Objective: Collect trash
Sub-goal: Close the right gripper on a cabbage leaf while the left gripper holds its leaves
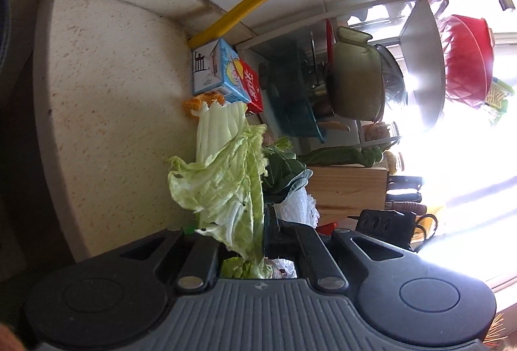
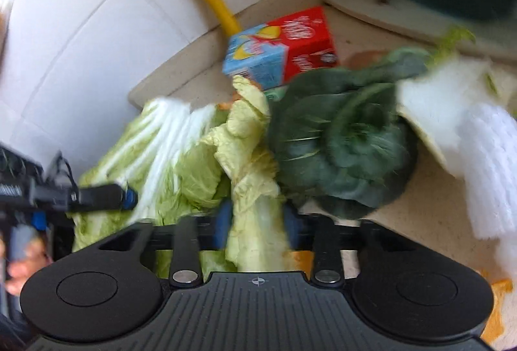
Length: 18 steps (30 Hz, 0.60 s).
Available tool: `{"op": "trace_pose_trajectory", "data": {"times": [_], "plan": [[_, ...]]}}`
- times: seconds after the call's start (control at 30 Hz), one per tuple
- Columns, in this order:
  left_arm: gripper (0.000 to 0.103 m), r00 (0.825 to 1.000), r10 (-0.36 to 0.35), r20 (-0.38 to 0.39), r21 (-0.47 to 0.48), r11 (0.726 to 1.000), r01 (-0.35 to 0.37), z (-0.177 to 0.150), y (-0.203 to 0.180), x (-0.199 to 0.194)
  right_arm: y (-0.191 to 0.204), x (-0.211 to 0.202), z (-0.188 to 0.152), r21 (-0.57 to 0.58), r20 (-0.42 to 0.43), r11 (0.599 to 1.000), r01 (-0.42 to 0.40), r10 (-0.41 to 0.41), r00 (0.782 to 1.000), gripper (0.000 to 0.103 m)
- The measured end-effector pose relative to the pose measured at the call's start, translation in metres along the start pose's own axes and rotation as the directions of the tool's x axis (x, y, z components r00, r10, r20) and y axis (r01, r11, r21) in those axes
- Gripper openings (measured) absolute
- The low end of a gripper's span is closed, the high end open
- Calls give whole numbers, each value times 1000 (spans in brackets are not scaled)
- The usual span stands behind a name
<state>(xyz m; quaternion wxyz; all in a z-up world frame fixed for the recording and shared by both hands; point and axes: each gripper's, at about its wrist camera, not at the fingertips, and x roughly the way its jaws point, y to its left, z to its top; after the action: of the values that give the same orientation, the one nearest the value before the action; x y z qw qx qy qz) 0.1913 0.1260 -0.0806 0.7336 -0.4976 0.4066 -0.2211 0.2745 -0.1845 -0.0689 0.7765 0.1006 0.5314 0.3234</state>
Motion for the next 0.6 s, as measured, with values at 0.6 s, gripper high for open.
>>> {"op": "trace_pose_trajectory", "data": {"times": [0.6], "plan": [[4,977,-214,19,-28,976,215,8,-21,-6,-47,-46,-32,344,312,844,-411,310,898,16]]}}
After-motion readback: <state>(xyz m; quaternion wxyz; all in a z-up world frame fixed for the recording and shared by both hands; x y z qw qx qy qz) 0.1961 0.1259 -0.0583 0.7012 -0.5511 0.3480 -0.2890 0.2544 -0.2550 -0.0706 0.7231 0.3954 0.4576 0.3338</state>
